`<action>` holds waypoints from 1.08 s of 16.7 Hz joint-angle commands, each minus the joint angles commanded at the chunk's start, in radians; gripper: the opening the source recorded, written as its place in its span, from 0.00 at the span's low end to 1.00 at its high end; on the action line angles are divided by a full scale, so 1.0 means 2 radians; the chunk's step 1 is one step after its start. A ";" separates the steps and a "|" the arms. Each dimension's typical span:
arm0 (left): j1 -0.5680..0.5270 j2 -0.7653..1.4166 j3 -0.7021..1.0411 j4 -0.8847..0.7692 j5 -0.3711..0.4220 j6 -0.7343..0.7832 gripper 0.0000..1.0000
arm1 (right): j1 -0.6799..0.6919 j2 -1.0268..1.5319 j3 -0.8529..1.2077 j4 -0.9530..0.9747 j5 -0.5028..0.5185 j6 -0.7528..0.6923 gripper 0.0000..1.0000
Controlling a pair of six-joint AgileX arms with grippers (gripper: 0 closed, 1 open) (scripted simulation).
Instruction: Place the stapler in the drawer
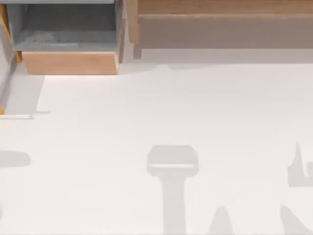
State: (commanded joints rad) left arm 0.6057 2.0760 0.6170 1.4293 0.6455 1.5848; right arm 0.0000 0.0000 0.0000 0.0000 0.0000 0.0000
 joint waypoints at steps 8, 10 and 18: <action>-0.033 0.024 0.058 -0.034 -0.032 -0.002 0.00 | 0.000 0.000 0.000 0.000 0.000 0.000 1.00; -0.031 0.025 0.057 -0.036 -0.031 -0.002 0.00 | 0.000 0.000 0.000 0.000 0.000 0.000 1.00; -0.069 0.072 0.164 -0.093 -0.070 -0.005 0.00 | 0.000 0.000 0.000 0.000 0.000 0.000 1.00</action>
State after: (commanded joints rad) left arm 0.4678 2.2191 0.9446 1.2437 0.5064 1.5755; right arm 0.0000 0.0000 0.0000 0.0000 0.0000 0.0000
